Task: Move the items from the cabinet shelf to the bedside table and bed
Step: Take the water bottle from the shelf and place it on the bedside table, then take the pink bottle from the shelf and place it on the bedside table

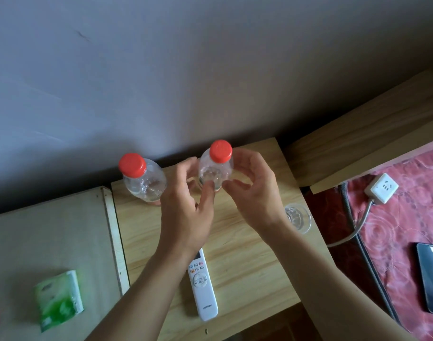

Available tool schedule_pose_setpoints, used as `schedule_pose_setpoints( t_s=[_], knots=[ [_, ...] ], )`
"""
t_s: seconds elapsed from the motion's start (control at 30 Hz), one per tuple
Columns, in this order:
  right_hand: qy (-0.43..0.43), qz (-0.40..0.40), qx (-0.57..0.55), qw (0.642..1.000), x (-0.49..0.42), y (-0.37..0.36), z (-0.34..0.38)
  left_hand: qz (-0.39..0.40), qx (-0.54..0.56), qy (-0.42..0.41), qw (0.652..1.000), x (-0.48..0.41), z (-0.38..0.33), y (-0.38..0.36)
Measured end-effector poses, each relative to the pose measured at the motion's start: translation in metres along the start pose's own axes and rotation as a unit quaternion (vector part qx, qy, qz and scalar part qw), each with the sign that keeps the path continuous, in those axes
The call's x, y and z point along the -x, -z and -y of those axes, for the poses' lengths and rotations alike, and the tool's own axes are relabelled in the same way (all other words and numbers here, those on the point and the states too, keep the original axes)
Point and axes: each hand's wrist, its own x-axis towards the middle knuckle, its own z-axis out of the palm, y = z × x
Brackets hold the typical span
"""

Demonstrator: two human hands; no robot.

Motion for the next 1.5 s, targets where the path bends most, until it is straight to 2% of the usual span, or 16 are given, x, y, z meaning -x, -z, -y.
schedule_pose_setpoints(
  t_s=[0.23, 0.47, 0.7, 1.0, 1.3, 1.5],
  knots=[
    [0.032, 0.017, 0.008, 0.999, 0.027, 0.026, 0.065, -0.024, 0.013, 0.001, 1.0, 0.007, -0.06, 0.027],
    [0.09, -0.022, -0.045, 0.995, 0.05, 0.077, 0.159, -0.037, 0.146, 0.052, 0.987, -0.005, -0.167, 0.071],
    [0.169, -0.017, -0.071, 0.983, 0.076, 0.13, 0.273, -0.023, 0.193, -0.018, 0.981, -0.01, -0.301, 0.117],
    [0.236, -0.055, -0.07, 0.968, 0.136, 0.196, 0.415, 0.01, 0.213, -0.097, 0.972, 0.028, -0.457, 0.151],
    [0.279, -0.113, -0.114, 0.947, 0.211, 0.257, 0.511, 0.041, 0.224, -0.172, 0.958, 0.085, -0.573, 0.161],
    [0.308, -0.153, -0.103, 0.933, 0.263, 0.284, 0.547, 0.093, 0.243, -0.221, 0.94, 0.126, -0.625, 0.165]
  ],
)
